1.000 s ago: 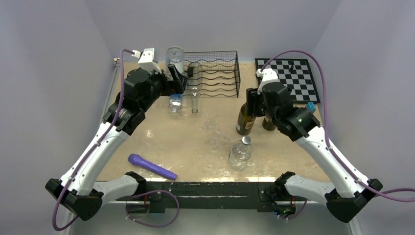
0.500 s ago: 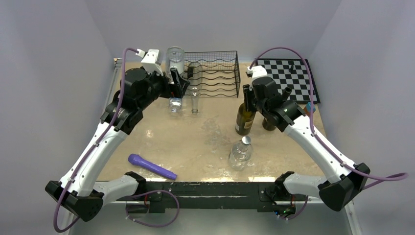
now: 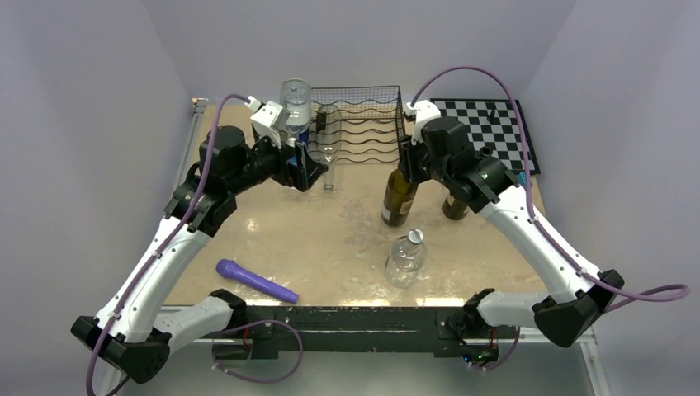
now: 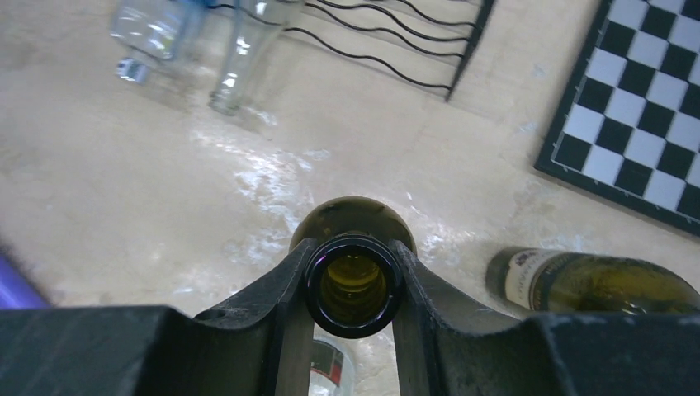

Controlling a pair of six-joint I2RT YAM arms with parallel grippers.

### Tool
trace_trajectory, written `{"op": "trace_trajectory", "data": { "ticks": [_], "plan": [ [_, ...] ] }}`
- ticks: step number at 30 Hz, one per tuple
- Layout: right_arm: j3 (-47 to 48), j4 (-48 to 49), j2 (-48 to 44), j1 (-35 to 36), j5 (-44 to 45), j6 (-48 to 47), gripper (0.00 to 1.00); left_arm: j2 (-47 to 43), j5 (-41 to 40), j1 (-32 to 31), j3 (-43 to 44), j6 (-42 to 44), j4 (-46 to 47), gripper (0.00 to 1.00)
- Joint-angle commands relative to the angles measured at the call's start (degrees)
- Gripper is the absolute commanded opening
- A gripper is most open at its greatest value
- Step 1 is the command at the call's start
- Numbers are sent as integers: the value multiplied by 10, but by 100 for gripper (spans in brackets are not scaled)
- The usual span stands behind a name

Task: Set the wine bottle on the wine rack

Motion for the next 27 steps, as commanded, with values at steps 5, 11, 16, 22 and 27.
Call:
{"op": "trace_trajectory", "data": {
  "ticks": [5, 11, 16, 22, 27],
  "plan": [
    [64, 77, -5, 97, -66, -42, 0, -27, 24, 4, -2, 36, -9, 99],
    [59, 94, 25, 154, -82, -65, 0, -53, 1, 4, -4, 51, -42, 99],
    [53, 111, 42, 188, -89, -86, 0, -79, -12, 4, -13, 55, -63, 99],
    [3, 161, 28, 208, -104, -126, 17, -101, -22, 4, -16, 56, -80, 99],
    [-39, 194, 5, 208, -107, -127, 40, -102, -5, 4, -18, 56, -84, 99]
  ]
}}
